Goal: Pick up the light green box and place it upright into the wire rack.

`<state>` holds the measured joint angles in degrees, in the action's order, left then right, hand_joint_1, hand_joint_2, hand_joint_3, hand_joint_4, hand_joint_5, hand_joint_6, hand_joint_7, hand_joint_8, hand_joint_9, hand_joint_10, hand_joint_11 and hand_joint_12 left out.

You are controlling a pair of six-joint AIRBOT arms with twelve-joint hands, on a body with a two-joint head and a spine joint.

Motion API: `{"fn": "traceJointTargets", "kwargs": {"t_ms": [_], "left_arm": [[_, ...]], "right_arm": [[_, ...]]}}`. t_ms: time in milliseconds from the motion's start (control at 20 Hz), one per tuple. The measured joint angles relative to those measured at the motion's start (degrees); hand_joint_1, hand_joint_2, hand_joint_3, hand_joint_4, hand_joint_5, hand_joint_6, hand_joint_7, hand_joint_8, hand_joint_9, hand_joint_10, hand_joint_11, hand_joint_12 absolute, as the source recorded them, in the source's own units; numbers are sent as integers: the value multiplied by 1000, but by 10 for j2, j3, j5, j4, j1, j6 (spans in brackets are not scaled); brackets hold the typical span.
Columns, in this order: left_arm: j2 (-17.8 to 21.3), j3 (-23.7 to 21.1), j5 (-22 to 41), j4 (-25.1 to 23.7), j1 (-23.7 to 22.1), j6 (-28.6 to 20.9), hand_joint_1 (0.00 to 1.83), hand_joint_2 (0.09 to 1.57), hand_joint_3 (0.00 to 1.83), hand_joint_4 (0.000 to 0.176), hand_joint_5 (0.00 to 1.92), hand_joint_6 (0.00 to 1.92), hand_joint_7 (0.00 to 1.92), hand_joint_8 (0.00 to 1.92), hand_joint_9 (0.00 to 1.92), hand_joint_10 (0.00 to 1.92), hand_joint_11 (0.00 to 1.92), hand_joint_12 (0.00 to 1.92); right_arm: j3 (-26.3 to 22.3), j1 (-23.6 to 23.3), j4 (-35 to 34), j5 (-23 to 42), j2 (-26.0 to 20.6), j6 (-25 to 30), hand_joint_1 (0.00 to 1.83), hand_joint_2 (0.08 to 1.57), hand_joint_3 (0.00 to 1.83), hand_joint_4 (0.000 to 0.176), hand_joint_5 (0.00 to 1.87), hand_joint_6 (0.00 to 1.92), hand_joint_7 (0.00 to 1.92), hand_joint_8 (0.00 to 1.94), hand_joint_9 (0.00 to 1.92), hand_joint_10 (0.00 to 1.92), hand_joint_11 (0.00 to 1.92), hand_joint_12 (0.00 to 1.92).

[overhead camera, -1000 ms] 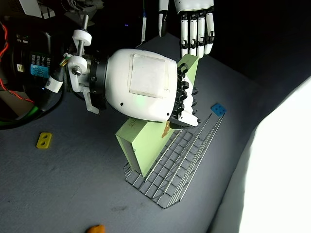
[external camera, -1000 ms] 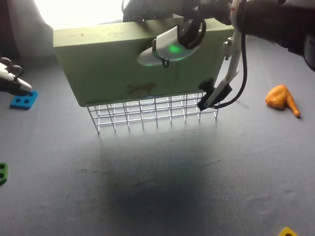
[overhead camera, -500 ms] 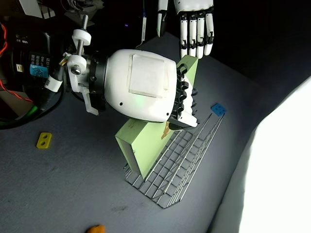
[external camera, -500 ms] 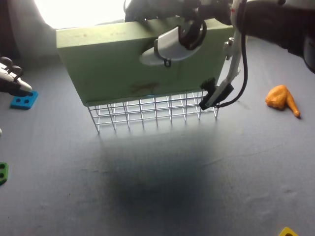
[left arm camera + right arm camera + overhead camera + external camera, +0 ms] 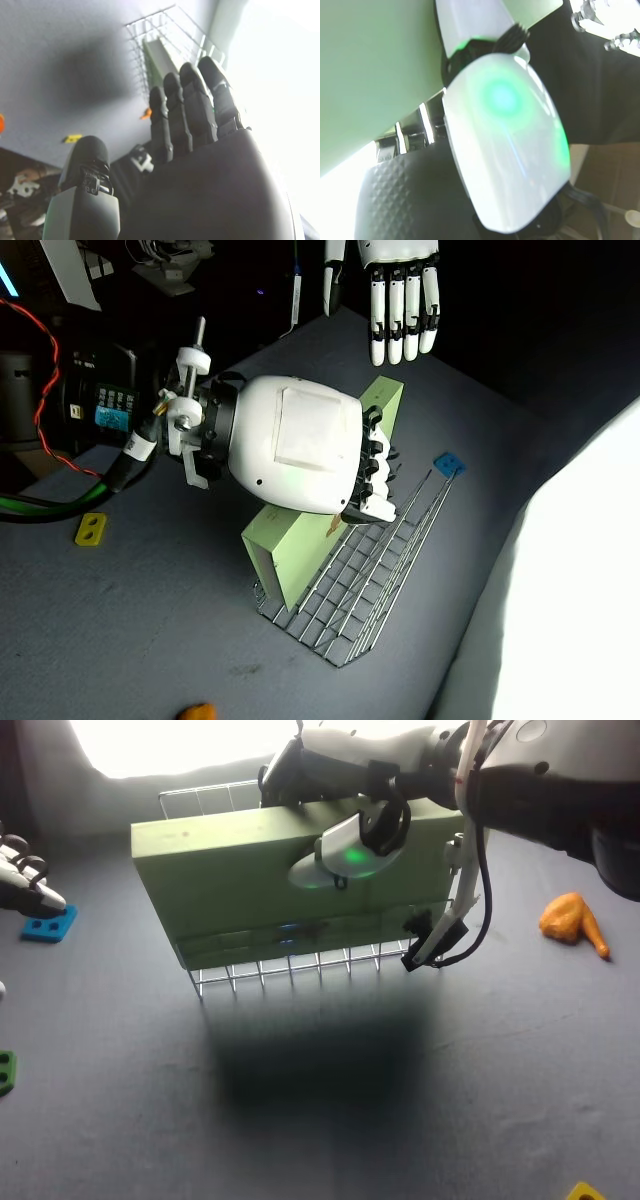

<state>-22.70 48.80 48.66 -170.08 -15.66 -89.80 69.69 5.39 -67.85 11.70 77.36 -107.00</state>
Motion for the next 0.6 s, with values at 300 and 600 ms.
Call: {"fn": "traceJointTargets", "kwargs": {"t_ms": [300, 600], "left_arm": [[0, -1, 0, 1, 0, 2, 223, 1303, 0, 1, 358, 1, 345, 0, 297, 0, 0, 639], [0, -1, 0, 0, 0, 4, 266, 1298, 0, 0, 352, 1, 356, 2, 312, 4, 0, 679]], "right_arm": [[31, 17, 2, -2, 19, 14, 1222, 1145, 0, 0, 950, 916, 915, 1265, 740, 1300, 538, 1714], [68, 24, 0, 2, 35, 48, 1221, 1133, 0, 0, 958, 923, 950, 1177, 769, 1218, 521, 1692]]}}
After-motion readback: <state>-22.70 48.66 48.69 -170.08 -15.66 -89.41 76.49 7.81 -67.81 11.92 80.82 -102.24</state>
